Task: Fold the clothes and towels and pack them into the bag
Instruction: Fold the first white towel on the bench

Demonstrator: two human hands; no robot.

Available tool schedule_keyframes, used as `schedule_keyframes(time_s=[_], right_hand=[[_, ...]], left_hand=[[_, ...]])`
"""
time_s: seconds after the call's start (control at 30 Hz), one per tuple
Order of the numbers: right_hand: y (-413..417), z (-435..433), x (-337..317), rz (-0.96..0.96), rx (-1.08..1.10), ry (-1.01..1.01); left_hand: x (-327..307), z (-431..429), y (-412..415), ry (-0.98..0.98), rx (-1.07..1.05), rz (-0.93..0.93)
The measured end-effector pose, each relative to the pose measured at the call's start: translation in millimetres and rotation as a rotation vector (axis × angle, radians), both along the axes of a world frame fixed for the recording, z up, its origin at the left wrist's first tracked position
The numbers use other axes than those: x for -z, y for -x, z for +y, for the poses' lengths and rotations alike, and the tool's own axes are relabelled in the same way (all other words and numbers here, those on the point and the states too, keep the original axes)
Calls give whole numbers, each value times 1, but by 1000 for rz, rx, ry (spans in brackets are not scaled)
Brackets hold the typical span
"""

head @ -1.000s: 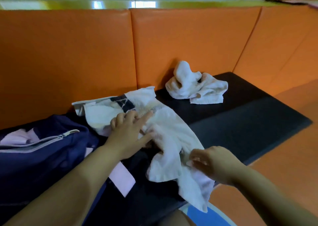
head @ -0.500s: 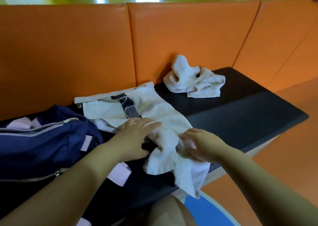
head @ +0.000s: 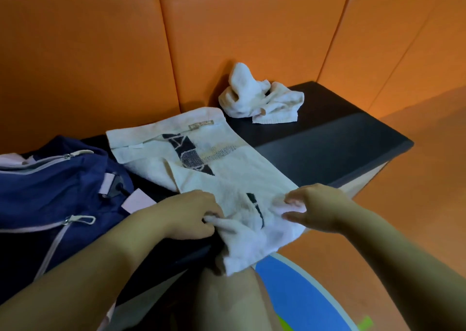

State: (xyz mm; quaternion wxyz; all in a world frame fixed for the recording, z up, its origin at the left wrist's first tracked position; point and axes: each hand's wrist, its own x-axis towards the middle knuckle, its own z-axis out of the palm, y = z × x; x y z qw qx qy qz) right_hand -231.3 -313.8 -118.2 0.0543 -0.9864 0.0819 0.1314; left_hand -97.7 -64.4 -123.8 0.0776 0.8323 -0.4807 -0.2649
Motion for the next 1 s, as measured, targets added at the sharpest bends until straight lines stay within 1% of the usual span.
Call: schedule_keyframes(time_s=[0.1,0.17,0.23,0.3,0.33,0.43,0.5,0.6,0.63,0.7,0.77,0.87,1.0], right_hand=[[-4,0,-9,9,81,-69],[-17,-1,-10,-49,108,-22],[-35,0,-9,-101,133,1],[-56,3,-8,-126,152,-22],[-67,5,-7,-129,150,-25],[-99,10,-2,-135,151,-34],[-115,12,4,-121,171,-56],[-131,11,15,-62,215,-18],[-133,10,18,-42,233,-14],[-137,7,23,-27,277,-70],[-136,4,26,-41,300,-143],[-130,1,22,-50,295,-187],[-119,-6,12,-155,373,-275]], left_hand=[[-10,5,-1,34,-176,57],[-14,5,-4,100,-308,-10],[-14,1,-11,129,-446,-130],[-12,-3,-22,118,-537,-265],[-10,-4,-29,100,-578,-302],[-4,-9,-48,4,-685,-297],[0,-12,-57,-54,-730,-259],[5,-13,-68,-128,-711,-221],[6,-13,-70,-132,-701,-210],[7,-13,-71,-118,-693,-208],[8,-12,-71,-82,-710,-218],[10,-10,-70,-19,-777,-220],[2,-6,-64,169,-894,-153]])
